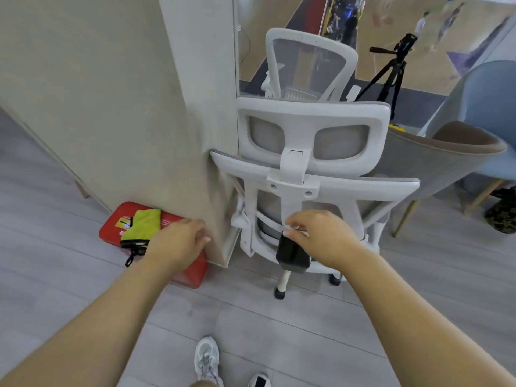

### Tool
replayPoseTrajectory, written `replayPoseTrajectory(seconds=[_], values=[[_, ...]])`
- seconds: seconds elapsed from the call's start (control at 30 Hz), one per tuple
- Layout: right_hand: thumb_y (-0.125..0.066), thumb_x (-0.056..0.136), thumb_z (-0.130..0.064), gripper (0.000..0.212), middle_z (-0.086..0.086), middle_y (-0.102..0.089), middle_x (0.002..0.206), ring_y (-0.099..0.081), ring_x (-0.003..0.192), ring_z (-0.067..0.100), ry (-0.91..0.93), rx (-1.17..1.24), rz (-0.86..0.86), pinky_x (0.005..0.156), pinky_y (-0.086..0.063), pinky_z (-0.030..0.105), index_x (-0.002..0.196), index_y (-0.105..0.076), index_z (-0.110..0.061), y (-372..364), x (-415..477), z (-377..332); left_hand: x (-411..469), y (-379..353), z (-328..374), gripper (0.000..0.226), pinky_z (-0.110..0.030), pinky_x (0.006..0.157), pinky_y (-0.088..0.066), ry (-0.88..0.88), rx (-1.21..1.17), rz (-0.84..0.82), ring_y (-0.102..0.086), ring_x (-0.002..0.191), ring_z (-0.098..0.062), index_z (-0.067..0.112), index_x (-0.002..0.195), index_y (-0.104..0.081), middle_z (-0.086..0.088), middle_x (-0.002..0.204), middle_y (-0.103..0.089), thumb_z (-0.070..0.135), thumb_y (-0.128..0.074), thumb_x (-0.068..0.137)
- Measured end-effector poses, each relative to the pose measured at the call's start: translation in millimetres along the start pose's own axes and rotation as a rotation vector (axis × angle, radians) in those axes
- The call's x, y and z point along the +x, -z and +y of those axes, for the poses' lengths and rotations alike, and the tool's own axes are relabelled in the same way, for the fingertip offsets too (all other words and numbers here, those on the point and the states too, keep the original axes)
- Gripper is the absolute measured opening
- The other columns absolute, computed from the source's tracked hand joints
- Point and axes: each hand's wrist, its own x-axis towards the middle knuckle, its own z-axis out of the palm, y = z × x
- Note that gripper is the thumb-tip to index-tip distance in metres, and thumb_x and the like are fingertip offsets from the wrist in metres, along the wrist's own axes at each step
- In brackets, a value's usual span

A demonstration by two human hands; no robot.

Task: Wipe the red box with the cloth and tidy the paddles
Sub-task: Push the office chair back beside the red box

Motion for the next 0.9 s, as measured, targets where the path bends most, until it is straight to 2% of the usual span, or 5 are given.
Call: replayPoseTrajectory(seconds=[0.1, 0.27, 0.4, 0.6, 0.9], values=[[-0.050, 0.094, -0.037, 0.019, -0.005, -0.062, 0.102, -0.057, 0.094, 0.020, 0.054, -0.048, -0.171, 0.078, -0.049, 0.034, 0.103, -0.060, -0.023, -21.8, 8.5, -18.5, -20.4, -10.8, -24.2, 0.022, -0.033, 0.080, -0.049, 0.114, -0.014, -0.071, -0.059, 0.100, -0.021, 0.025, 0.107, -0.061, 0.003, 0.105, -0.063, 0.037, -0.056, 0.089], [-0.050, 0.094, -0.043, 0.036, -0.003, -0.058, 0.119, -0.053, 0.109, 0.020, 0.103, -0.101, -0.330, 0.078, -0.042, 0.030, 0.125, -0.054, -0.025, -58.6, 31.1, -52.4, -43.3, -25.4, -71.4, 0.024, -0.026, 0.073, -0.040, 0.194, 0.009, -0.172, -0.059, 0.100, -0.018, 0.027, 0.111, -0.061, 0.004, 0.109, -0.064, 0.037, -0.051, 0.092], [-0.051, 0.093, -0.045, 0.036, 0.002, -0.058, 0.118, -0.054, 0.107, 0.023, 0.096, -0.151, -0.415, 0.083, -0.047, 0.034, 0.122, -0.053, -0.025, -90.9, 58.6, -86.4, -52.4, -32.8, -123.1, 0.027, -0.030, 0.082, -0.050, 0.288, -0.007, -0.270, -0.060, 0.101, -0.019, 0.030, 0.114, -0.060, 0.004, 0.111, -0.064, 0.038, -0.050, 0.090], [-0.047, 0.095, -0.045, 0.035, 0.004, -0.058, 0.115, -0.055, 0.103, 0.025, 0.014, -0.171, -0.388, 0.072, -0.042, 0.032, 0.119, -0.054, -0.021, -141.5, 115.3, -146.6, -27.9, -34.8, -214.4, 0.030, -0.027, 0.083, -0.047, 0.289, 0.028, -0.412, -0.059, 0.106, -0.017, 0.028, 0.118, -0.055, 0.005, 0.120, -0.060, 0.041, -0.047, 0.092], [-0.046, 0.096, -0.041, 0.032, 0.002, -0.057, 0.119, -0.056, 0.104, 0.022, -0.144, -0.097, -0.405, 0.077, -0.047, 0.032, 0.123, -0.052, -0.024, -210.3, 198.6, -218.8, 58.2, -47.2, -329.7, 0.028, -0.028, 0.079, -0.045, 0.215, 0.026, -0.499, -0.058, 0.107, -0.020, 0.027, 0.117, -0.055, 0.003, 0.120, -0.060, 0.041, -0.045, 0.094]])
